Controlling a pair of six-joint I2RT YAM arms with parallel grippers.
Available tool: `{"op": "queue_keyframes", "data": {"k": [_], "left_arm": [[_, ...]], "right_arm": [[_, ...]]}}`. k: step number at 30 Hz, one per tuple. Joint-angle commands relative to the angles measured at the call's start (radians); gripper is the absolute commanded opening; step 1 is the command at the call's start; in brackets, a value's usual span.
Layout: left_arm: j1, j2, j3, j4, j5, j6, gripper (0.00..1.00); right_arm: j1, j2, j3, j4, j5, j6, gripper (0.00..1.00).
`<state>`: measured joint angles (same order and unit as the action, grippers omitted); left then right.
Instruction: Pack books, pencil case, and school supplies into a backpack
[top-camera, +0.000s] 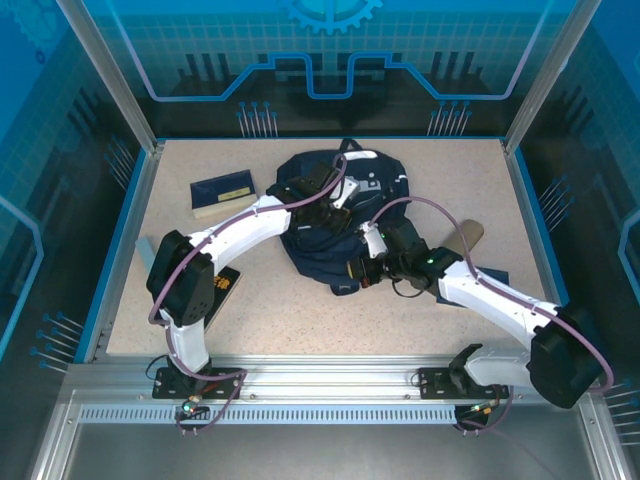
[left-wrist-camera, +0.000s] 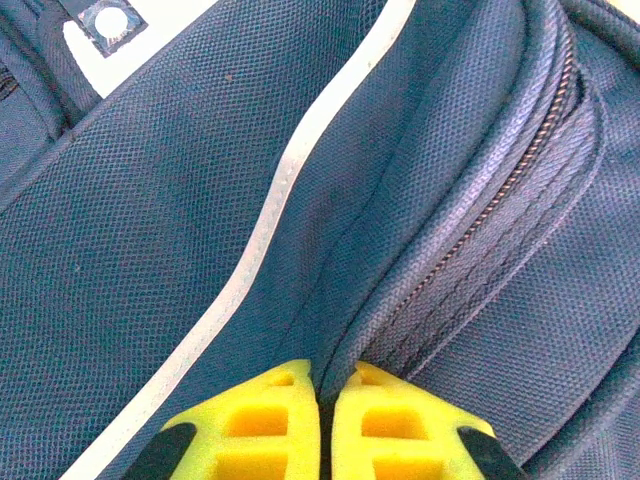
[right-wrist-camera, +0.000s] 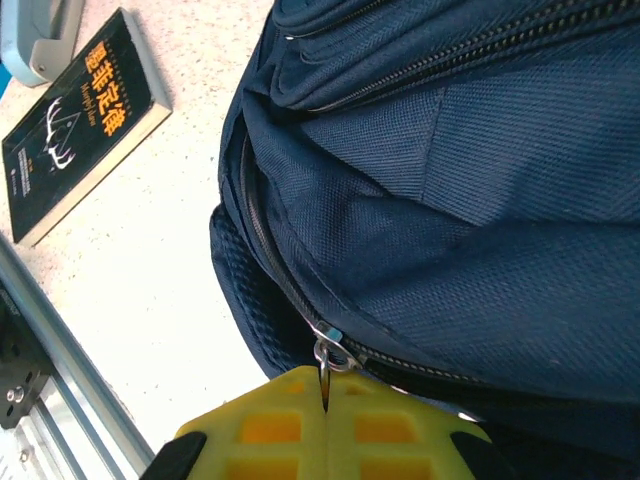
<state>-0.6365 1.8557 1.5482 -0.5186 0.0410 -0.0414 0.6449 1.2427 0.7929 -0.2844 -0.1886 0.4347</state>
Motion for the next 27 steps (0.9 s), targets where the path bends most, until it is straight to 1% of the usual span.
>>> {"op": "queue_keyframes", "data": {"k": [1, 2, 5, 6, 7, 8, 9, 11, 14, 16, 17, 20, 24, 27], "left_arm": [[0.023, -0.077, -0.023, 0.147, 0.021, -0.065, 0.0], [0.024, -0.085, -0.034, 0.154, 0.029, -0.062, 0.0], [0.03, -0.113, -0.068, 0.167, 0.059, -0.047, 0.0], [0.03, -0.121, -0.076, 0.17, 0.065, -0.042, 0.0], [0.03, -0.129, -0.081, 0.171, 0.072, -0.039, 0.0], [0.03, -0.136, -0.083, 0.172, 0.075, -0.039, 0.0], [0.03, -0.14, -0.087, 0.171, 0.081, -0.04, 0.0], [0.03, -0.15, -0.093, 0.175, 0.096, -0.041, 0.0], [0.03, -0.159, -0.097, 0.178, 0.105, -0.047, 0.0], [0.03, -0.162, -0.097, 0.181, 0.108, -0.046, 0.0], [0.03, -0.162, -0.095, 0.178, 0.11, -0.045, 0.0], [0.03, -0.159, -0.096, 0.173, 0.115, -0.045, 0.0], [0.03, -0.162, -0.099, 0.161, 0.123, -0.04, 0.0], [0.031, -0.167, -0.104, 0.158, 0.134, -0.04, 0.0]], "right_arm": [[0.004, -0.058, 0.007, 0.01, 0.048, 0.125, 0.08], [-0.008, -0.085, 0.006, -0.004, 0.066, 0.14, 0.14], [-0.073, -0.179, 0.0, -0.077, 0.124, 0.2, 0.38], [-0.1, -0.207, 0.001, -0.105, 0.133, 0.229, 0.49], [-0.135, -0.232, 0.002, -0.133, 0.133, 0.262, 0.57], [-0.173, -0.248, 0.006, -0.156, 0.122, 0.3, 0.61], [-0.211, -0.257, 0.011, -0.174, 0.098, 0.336, 0.63], [-0.287, -0.26, 0.026, -0.193, 0.03, 0.406, 0.63], [-0.334, -0.222, 0.068, -0.204, -0.033, 0.465, 0.64], [-0.335, -0.181, 0.08, -0.195, -0.066, 0.482, 0.63], [-0.335, -0.153, 0.119, -0.186, -0.088, 0.492, 0.62], [-0.328, -0.091, 0.157, -0.17, -0.122, 0.505, 0.56], [-0.31, -0.044, 0.186, -0.171, -0.1, 0.507, 0.48], [-0.303, -0.015, 0.196, -0.182, -0.085, 0.512, 0.46]]}}
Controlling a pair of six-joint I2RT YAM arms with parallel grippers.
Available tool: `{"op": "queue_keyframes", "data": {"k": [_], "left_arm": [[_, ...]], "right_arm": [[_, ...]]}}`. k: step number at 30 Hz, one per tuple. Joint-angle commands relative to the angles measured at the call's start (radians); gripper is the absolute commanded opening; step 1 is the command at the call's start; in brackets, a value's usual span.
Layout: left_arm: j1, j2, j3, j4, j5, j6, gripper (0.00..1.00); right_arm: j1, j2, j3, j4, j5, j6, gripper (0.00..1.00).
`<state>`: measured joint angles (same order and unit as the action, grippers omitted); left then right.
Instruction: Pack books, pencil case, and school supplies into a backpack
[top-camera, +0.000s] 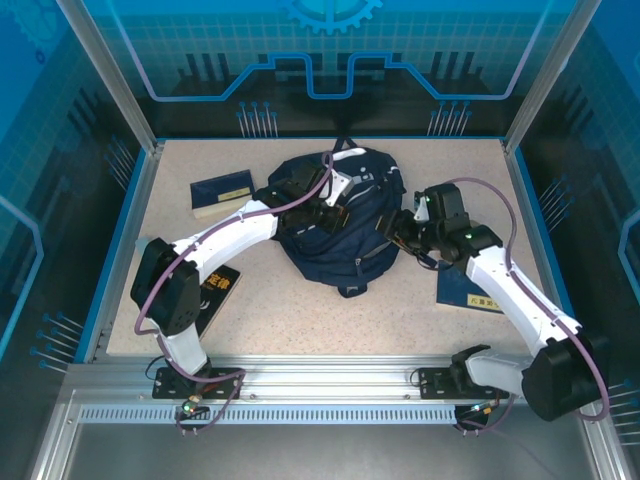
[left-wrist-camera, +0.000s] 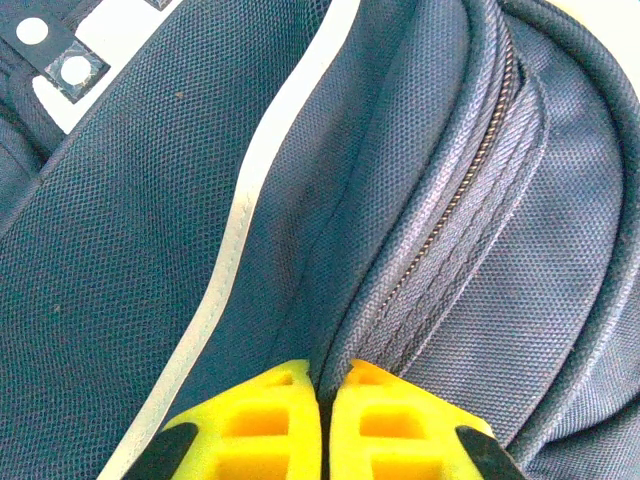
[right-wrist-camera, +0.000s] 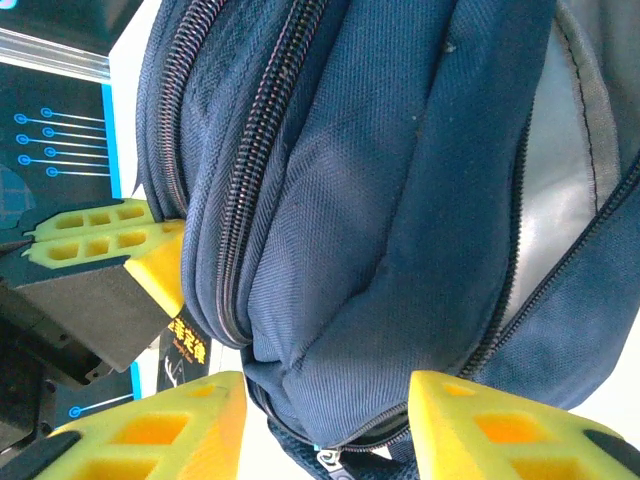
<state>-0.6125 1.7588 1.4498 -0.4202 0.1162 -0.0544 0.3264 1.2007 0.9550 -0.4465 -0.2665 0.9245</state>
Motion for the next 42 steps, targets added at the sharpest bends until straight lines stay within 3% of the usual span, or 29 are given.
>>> {"op": "queue_keyframes", "data": {"k": [1, 8, 12, 13, 15, 18, 23, 30, 42], "left_arm": [[0.006, -0.07, -0.004, 0.06, 0.06, -0.027, 0.0], [0.006, -0.08, -0.015, 0.062, 0.086, -0.031, 0.0], [0.006, -0.114, -0.05, 0.087, 0.093, -0.054, 0.04], [0.005, -0.125, -0.058, 0.089, 0.089, -0.063, 0.07], [0.005, -0.158, -0.079, 0.084, 0.047, -0.099, 0.23], [0.007, -0.216, -0.101, 0.021, -0.037, -0.187, 0.45], [0.005, -0.352, -0.189, -0.081, -0.051, -0.373, 0.58], [-0.087, -0.481, -0.345, -0.111, -0.028, -0.596, 0.61], [-0.152, -0.37, -0.41, 0.004, -0.018, -0.737, 0.48]], "right_arm": [[0.016, 0.033, 0.034, -0.018, -0.007, 0.023, 0.46], [0.035, 0.095, 0.042, 0.042, -0.046, 0.012, 0.39], [0.046, 0.126, 0.054, 0.069, -0.075, -0.005, 0.2], [0.046, 0.13, 0.056, 0.071, -0.076, -0.005, 0.15], [0.048, 0.137, 0.057, 0.085, -0.083, -0.005, 0.07], [0.051, 0.136, 0.059, 0.117, -0.088, -0.004, 0.04], [0.067, 0.151, 0.086, 0.166, -0.104, -0.01, 0.02], [0.104, 0.194, 0.148, 0.216, -0.131, -0.025, 0.01], [0.14, 0.209, 0.184, 0.223, -0.129, -0.039, 0.01]]}}
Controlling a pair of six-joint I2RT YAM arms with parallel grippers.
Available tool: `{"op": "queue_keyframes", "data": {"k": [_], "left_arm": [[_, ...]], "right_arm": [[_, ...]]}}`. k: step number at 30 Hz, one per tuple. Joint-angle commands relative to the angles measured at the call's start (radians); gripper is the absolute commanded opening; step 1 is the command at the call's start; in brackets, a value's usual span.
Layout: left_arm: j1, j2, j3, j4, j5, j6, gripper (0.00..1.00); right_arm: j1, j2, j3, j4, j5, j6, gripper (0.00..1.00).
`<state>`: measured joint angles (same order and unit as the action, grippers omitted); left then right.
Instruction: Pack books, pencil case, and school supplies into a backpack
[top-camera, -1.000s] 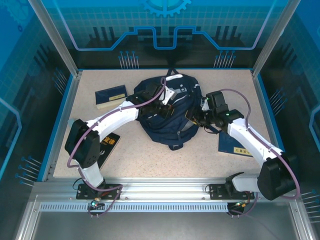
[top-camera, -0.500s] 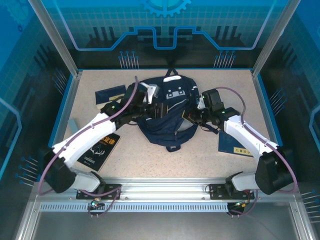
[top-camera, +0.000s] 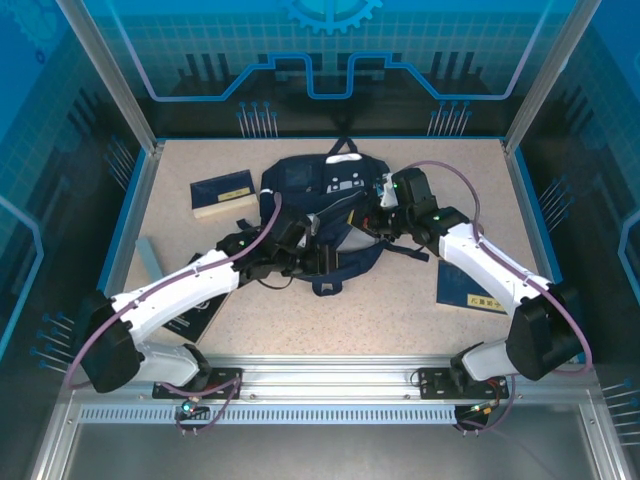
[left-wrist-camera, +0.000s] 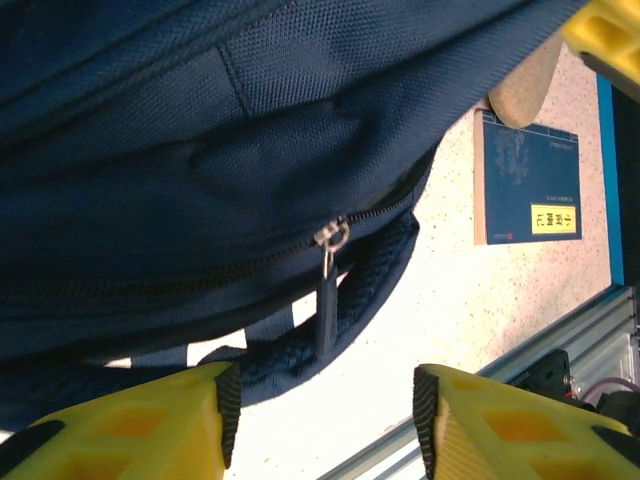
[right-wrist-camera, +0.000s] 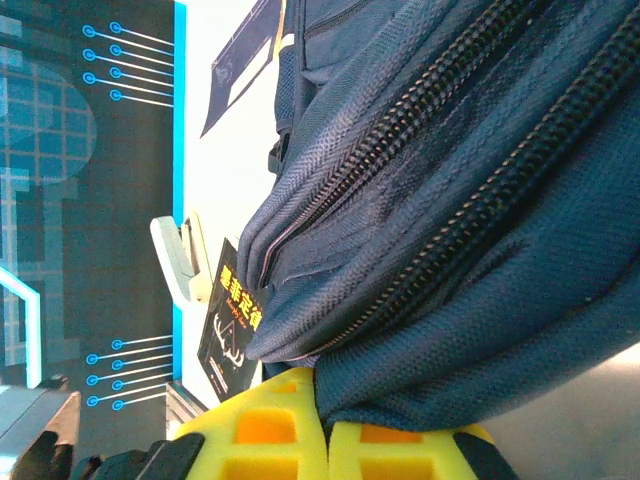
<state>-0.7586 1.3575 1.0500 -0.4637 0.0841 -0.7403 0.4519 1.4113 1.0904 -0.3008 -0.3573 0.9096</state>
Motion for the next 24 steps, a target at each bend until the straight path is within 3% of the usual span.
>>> {"op": "queue_keyframes", "data": {"k": [1, 17, 24], "left_arm": [[-0.007, 0.04, -0.009, 0.059, 0.014, -0.051, 0.46], [-0.006, 0.127, 0.004, 0.106, -0.016, -0.091, 0.25], [-0.005, 0.106, -0.001, 0.056, -0.092, -0.07, 0.03]], "right_arm": [[0.016, -0.002, 0.048, 0.076, -0.038, -0.023, 0.01], [0.023, -0.002, 0.037, 0.079, -0.048, -0.015, 0.0], [0.02, -0.019, 0.029, 0.008, 0.022, -0.041, 0.0]]}}
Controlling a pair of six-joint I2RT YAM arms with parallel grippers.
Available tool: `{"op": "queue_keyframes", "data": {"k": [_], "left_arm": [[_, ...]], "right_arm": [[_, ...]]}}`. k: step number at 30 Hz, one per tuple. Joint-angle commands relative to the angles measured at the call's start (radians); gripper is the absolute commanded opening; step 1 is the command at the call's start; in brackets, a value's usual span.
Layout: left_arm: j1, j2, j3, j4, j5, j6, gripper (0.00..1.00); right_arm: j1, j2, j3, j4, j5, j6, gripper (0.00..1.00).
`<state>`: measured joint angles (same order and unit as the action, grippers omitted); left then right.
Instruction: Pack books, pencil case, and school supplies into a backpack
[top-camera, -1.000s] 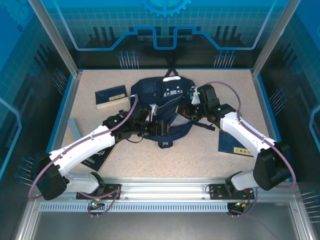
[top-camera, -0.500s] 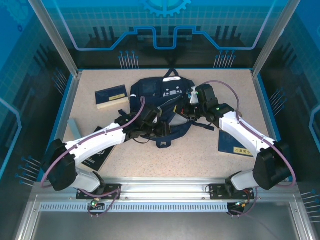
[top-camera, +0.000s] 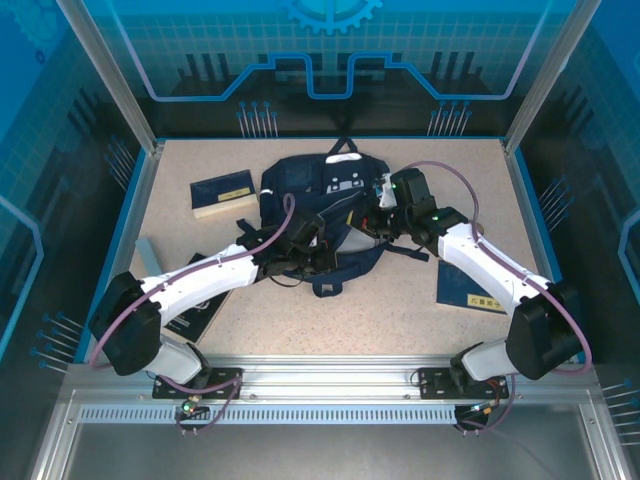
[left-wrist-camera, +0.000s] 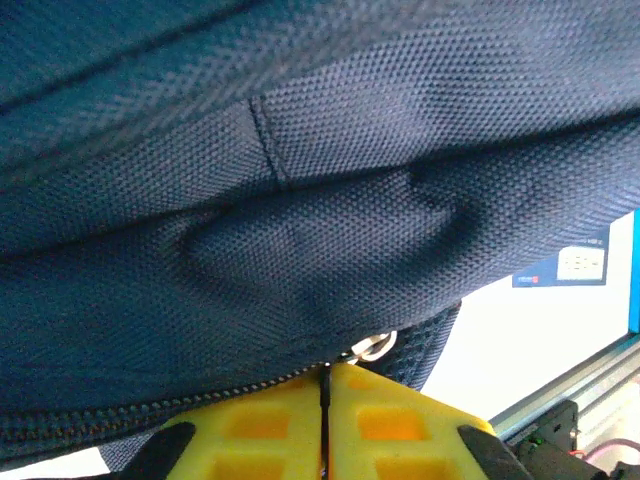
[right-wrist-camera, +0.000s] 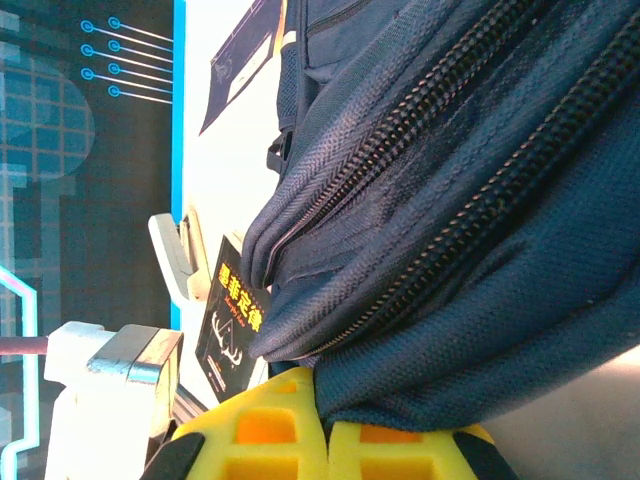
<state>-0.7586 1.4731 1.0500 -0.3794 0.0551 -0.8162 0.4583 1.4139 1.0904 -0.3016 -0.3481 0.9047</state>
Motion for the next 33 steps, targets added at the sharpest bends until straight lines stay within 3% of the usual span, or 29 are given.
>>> {"op": "queue_keyframes", "data": {"k": [1, 10, 11, 14, 19, 33], "left_arm": [[-0.006, -0.016, -0.002, -0.042, -0.081, 0.014, 0.01], [-0.006, -0.096, -0.038, -0.074, -0.152, 0.064, 0.0], [-0.006, -0.105, -0.043, -0.056, -0.138, 0.064, 0.02], [-0.01, -0.126, -0.07, 0.008, -0.098, 0.038, 0.25], [-0.031, -0.146, -0.122, 0.08, -0.104, 0.009, 0.35], [-0.03, -0.145, -0.129, 0.027, -0.274, -0.024, 0.37]], "right_arm": [[0.01, -0.027, 0.029, -0.006, 0.03, -0.041, 0.0], [-0.007, -0.035, 0.031, -0.008, 0.029, -0.05, 0.0], [-0.003, -0.034, 0.029, 0.014, 0.008, -0.049, 0.0], [0.014, -0.029, 0.034, 0.075, -0.055, -0.059, 0.0], [0.059, -0.011, 0.067, 0.143, -0.132, -0.086, 0.0], [0.138, 0.041, 0.123, 0.189, -0.186, -0.102, 0.0]]}}
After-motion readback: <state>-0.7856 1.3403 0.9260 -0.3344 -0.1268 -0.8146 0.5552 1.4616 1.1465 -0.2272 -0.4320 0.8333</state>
